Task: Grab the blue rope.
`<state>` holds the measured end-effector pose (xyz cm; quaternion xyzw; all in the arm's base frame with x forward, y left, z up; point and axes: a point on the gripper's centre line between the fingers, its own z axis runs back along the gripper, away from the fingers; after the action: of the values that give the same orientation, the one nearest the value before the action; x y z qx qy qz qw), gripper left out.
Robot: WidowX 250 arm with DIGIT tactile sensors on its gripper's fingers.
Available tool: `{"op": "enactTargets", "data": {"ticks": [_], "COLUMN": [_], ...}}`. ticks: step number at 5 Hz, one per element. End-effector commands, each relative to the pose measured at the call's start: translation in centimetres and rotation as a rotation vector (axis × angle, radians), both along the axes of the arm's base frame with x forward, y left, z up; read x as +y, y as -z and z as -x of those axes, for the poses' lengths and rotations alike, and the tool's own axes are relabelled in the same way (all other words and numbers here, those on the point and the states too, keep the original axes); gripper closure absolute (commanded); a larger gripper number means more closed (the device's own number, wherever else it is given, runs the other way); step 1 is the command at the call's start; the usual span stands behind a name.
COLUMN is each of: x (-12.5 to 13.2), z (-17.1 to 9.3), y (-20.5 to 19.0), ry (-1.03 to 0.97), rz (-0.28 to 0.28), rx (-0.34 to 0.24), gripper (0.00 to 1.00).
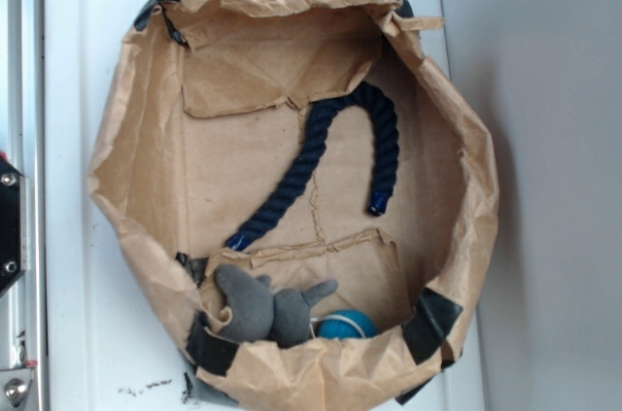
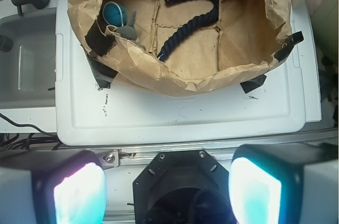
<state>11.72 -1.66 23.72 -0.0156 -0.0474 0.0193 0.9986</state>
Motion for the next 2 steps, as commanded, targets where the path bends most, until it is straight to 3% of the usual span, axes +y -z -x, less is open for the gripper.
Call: {"op": "enactTargets", "data": {"ticks": [1,2], "x": [0.0,0.7], "z": [0.0,-2.0], "y": [0.0,0.8], "ry": [0.0,-0.014], "rz": [0.0,0.044], "rx": [0.0,-0.024], "gripper": [0.0,0.0]}}
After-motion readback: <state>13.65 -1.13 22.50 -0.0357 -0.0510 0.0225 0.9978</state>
